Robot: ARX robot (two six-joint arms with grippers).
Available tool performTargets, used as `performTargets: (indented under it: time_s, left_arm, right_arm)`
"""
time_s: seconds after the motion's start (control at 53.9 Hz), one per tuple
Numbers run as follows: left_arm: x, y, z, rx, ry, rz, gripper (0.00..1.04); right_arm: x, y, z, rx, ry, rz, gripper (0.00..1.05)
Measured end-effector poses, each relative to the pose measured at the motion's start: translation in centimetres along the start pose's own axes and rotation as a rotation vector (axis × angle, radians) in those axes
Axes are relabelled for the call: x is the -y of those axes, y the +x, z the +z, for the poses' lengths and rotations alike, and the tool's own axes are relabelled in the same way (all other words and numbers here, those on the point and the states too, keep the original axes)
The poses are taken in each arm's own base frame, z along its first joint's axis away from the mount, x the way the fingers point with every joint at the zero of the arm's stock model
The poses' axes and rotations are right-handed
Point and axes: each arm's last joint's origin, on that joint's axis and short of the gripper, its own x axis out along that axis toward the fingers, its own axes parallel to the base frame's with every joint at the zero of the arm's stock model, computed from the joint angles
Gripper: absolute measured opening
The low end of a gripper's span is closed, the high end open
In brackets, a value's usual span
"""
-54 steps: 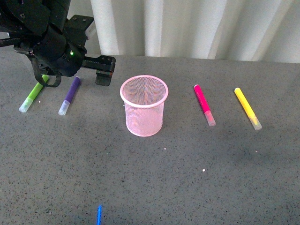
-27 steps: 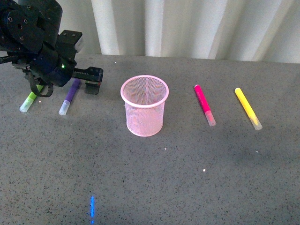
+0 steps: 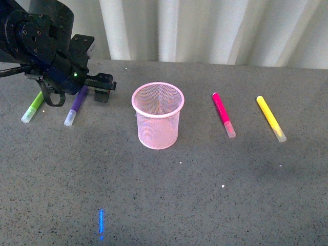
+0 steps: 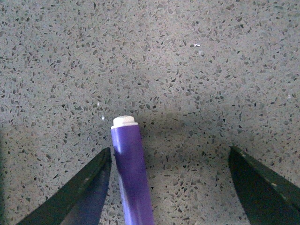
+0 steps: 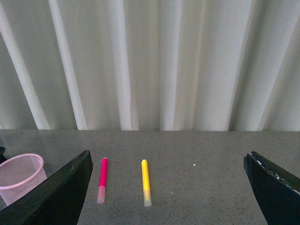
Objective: Insert purple and pink pens into pink cup
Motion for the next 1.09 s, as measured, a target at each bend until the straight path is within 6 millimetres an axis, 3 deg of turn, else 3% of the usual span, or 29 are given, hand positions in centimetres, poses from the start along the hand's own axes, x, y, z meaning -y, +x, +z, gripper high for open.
performTargets:
  time_s: [0.037,0.167,0.371,0.891,1.002,1.095]
  left_arm:
    - [0.0,0.0,0.0,0.002,0.001,0.000,0.68]
    - [-0.2,0.1,-0.3,0.009,0.004,0.004,0.40]
    - [-0.4,0.1,-0.4,0.007,0.007,0.019,0.15]
    - [0.1,-1.1,-0.7,0.034,-0.003,0.008,0.13]
    - [0.0,-2.5,-0.1,0.073,-0.027,-0.008,0.13]
    - [-0.3,-5.1,1.5,0.155,-0.062,-0.019,0.13]
  right_arm:
    - [0.0,0.0,0.0,0.000,0.000,0.000,0.98]
    - [0.0,0.0,0.0,0.000,0.000,0.000,0.98]
    - [0.0,0.0,0.0,0.000,0.000,0.000,0.98]
    - [0.0,0.0,0.0,0.000,0.000,0.000,0.98]
    - [0.0,0.0,0.0,0.000,0.000,0.000,0.98]
    - [0.0,0.0,0.0,0.000,0.000,0.000,0.98]
